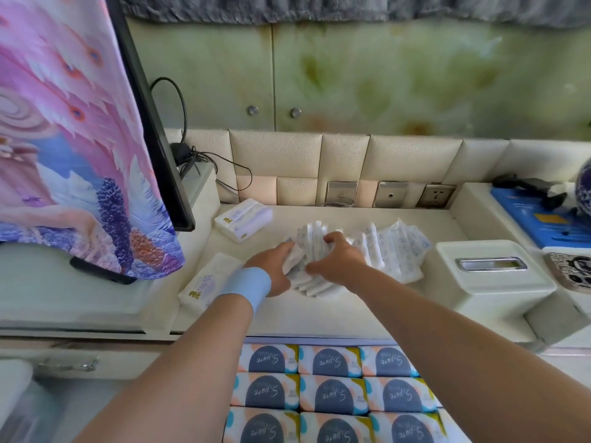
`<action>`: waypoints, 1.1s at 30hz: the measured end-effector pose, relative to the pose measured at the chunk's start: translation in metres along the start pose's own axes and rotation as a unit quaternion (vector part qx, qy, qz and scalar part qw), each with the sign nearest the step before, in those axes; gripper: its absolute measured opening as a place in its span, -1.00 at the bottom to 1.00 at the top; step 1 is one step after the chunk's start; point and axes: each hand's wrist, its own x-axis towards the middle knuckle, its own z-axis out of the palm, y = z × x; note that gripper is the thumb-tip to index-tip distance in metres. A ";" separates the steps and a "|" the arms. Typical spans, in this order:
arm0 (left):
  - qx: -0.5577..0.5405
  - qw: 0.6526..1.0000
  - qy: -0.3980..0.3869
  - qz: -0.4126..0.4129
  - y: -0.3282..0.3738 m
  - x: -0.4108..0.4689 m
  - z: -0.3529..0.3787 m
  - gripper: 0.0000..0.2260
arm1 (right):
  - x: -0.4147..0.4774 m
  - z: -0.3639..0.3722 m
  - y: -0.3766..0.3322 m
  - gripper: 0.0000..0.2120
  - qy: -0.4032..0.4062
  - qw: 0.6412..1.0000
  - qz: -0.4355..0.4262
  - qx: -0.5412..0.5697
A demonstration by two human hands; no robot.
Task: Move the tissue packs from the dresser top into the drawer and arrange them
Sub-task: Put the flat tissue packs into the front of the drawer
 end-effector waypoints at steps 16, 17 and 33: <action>-0.449 0.889 0.064 -0.063 0.023 -0.139 -0.040 -0.47 | -0.115 -0.042 0.020 -0.36 0.068 0.962 -0.117 -0.238; -0.484 0.871 0.054 -0.062 0.027 -0.150 -0.042 -0.47 | -0.123 -0.046 0.010 -0.40 0.051 0.974 -0.142 -0.171; -0.514 0.844 0.047 -0.148 0.011 -0.234 0.009 -0.67 | -0.210 0.017 0.007 -0.76 -0.187 0.970 -0.088 0.125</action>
